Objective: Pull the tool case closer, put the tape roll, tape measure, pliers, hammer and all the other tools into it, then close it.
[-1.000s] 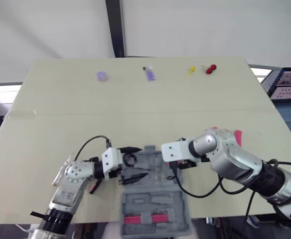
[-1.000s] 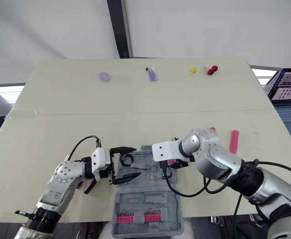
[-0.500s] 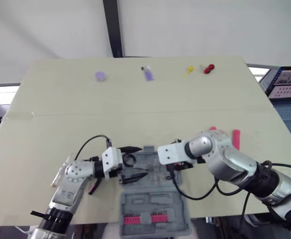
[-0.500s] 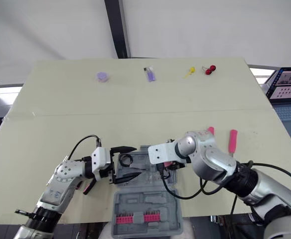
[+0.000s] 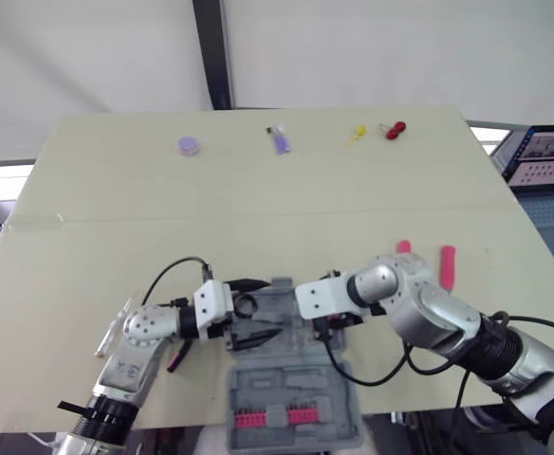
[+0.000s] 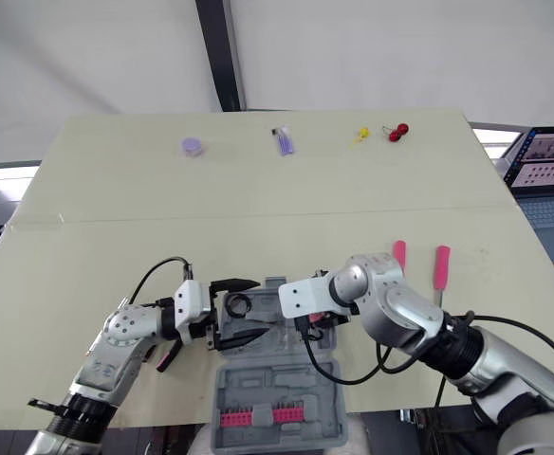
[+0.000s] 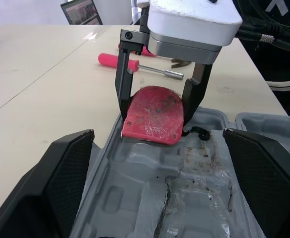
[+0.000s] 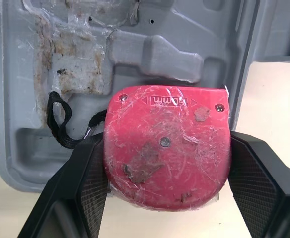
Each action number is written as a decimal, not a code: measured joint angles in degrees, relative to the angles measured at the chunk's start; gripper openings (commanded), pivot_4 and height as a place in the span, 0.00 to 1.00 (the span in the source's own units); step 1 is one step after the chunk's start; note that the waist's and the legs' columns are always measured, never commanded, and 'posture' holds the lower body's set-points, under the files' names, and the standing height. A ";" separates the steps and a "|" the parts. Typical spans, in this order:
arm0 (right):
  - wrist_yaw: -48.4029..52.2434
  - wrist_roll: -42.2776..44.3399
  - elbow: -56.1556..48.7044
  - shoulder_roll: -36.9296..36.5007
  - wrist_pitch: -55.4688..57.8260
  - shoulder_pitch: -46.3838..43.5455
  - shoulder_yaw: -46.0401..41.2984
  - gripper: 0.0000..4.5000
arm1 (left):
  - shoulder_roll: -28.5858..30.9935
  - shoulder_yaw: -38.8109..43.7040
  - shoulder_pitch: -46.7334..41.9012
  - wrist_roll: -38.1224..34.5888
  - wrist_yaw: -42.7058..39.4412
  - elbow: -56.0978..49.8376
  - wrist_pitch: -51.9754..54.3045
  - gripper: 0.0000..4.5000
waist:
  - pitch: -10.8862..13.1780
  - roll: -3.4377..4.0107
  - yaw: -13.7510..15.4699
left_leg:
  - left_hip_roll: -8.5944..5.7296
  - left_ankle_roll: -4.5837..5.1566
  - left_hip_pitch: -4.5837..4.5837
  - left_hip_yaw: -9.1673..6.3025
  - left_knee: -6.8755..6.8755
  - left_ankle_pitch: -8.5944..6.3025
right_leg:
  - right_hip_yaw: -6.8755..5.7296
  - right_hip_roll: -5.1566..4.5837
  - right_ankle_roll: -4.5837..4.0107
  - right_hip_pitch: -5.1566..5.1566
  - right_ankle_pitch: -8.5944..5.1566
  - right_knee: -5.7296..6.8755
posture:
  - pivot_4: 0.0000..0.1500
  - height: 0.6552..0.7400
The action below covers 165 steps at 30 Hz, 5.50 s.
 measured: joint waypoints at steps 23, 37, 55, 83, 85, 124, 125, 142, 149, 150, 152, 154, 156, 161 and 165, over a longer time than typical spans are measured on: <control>-0.04 -2.24 1.58 1.39 -1.33 0.25 -0.08 0.65 | 0.07 -0.02 -0.02 0.06 -0.07 -0.07 0.55 1.00 | 0.00 0.00 0.00 | 0.00 0.00 0.00 0.00 0.00 0.00 | -0.01 0.00 0.00 0.00 0.00 0.00 | 1.00 1.00; 1.68 -1.50 -2.04 1.02 0.43 1.55 -3.00 0.99 | 0.07 -1.28 0.00 0.20 -0.51 -0.06 0.55 1.00 | 0.00 0.00 0.02 | 0.00 0.00 0.00 -0.02 0.00 0.00 | -0.01 0.00 0.00 0.00 0.00 0.00 | 1.00 1.00; -3.71 17.34 4.34 0.08 -24.47 17.80 -24.93 0.37 | -0.12 -2.10 -2.63 0.24 -0.69 2.21 -0.12 1.00 | 0.00 -0.02 0.00 | -0.03 0.00 0.06 -0.08 -0.06 0.00 | -0.03 0.00 0.00 0.11 0.00 -0.05 | 1.00 1.00; -6.11 26.35 32.49 7.94 -47.66 21.20 -30.20 0.37 | 1.10 -1.89 -2.80 0.23 -0.61 2.59 0.01 1.00 | -0.19 -0.28 0.04 | -0.01 0.00 0.53 -0.08 -0.30 0.00 | -0.03 0.00 0.00 0.53 0.00 -0.05 | 1.00 1.00; -6.07 26.76 34.73 9.05 -48.75 21.60 -30.57 0.37 | 1.56 -1.76 -2.81 0.23 -0.64 2.59 0.12 1.00 | -0.41 -0.38 0.01 | 0.00 0.00 0.59 -0.09 -0.32 0.00 | -0.03 0.01 0.00 0.58 0.00 -0.05 | 1.00 1.00; -8.37 49.10 15.52 -5.43 -17.59 46.18 -65.33 1.00 | 16.96 26.09 8.68 -6.87 6.99 -3.96 19.26 1.00 | -0.12 -0.01 2.36 | -0.04 -0.18 0.50 -0.51 -0.56 -0.10 | 0.15 0.23 0.05 0.99 0.02 -0.87 | 1.00 1.00; -8.99 49.02 17.82 -5.66 -18.49 47.04 -67.75 1.00 | 18.06 29.34 10.14 -7.25 7.40 -3.55 19.85 1.00 | -0.11 -0.02 2.29 | -0.04 -0.18 0.52 -0.48 -0.61 -0.10 | 0.15 0.24 0.05 0.98 0.02 -0.87 | 1.00 1.00; -15.71 45.58 53.55 -5.52 -36.47 46.41 -80.47 1.00 | 17.35 48.39 19.15 -5.23 18.07 18.16 14.90 1.00 | -0.04 0.00 1.30 | -0.02 -0.24 0.63 -0.25 -0.87 -0.06 | 0.26 0.23 0.05 0.84 0.02 -0.88 | 1.00 1.00; -15.54 45.63 53.48 -5.52 -37.76 46.25 -80.42 1.00 | 17.25 47.05 18.54 -4.58 19.22 19.50 12.94 1.00 | -0.04 0.01 1.31 | -0.02 -0.25 0.63 -0.24 -0.89 -0.06 | 0.26 0.23 0.05 0.83 0.02 -0.89 | 1.00 1.00; -15.23 46.00 52.50 -5.52 -37.42 46.89 -80.42 1.00 | 16.85 46.79 18.58 -4.80 18.84 19.23 13.13 1.00 | -0.04 0.01 1.34 | -0.02 -0.25 0.62 -0.24 -0.89 -0.06 | 0.26 0.23 0.05 0.82 0.02 -0.88 | 1.00 1.00; -13.91 47.46 47.60 -5.41 -35.44 48.53 -80.39 1.00 | 14.97 46.38 18.87 -6.58 17.95 15.82 14.24 1.00 | -0.03 0.02 1.34 | -0.02 -0.25 0.61 -0.24 -0.87 -0.05 | 0.28 0.23 0.06 0.82 0.03 -0.87 | 1.00 1.00; -12.69 49.94 39.04 -5.45 -31.17 49.20 -79.56 1.00 | 13.32 44.77 19.99 -8.32 17.24 10.11 16.11 1.00 | -0.03 0.02 1.37 | -0.01 -0.26 0.62 -0.26 -0.84 -0.05 | 0.29 0.23 0.06 0.83 0.03 -0.82 | 1.00 1.00; -11.29 52.76 29.39 -6.21 -26.29 47.97 -76.32 1.00 | 12.11 41.84 21.39 -9.39 16.78 2.91 18.29 1.00 | -0.03 0.04 1.04 | 0.01 -0.26 0.65 -0.25 -0.84 -0.05 | 0.33 0.24 0.06 0.80 0.03 -0.78 | 1.00 1.00; -8.74 59.64 6.07 -9.44 -14.98 36.52 -63.51 1.00 | 9.06 35.71 21.14 -12.05 19.92 -11.35 26.33 1.00 | 0.02 0.12 0.97 | 0.01 -0.27 0.55 -0.36 -0.89 -0.05 | 0.26 0.25 0.06 0.68 0.03 -0.71 | 1.00 1.00; -6.60 60.97 -1.93 -8.23 -10.96 27.02 -51.72 1.00 | 5.95 30.77 23.25 -11.98 25.65 -21.04 32.58 1.00 | 0.05 0.00 1.75 | -0.06 -0.22 0.48 -0.38 -0.82 -0.08 | 0.26 0.20 0.06 0.73 0.03 -0.81 | 1.00 1.00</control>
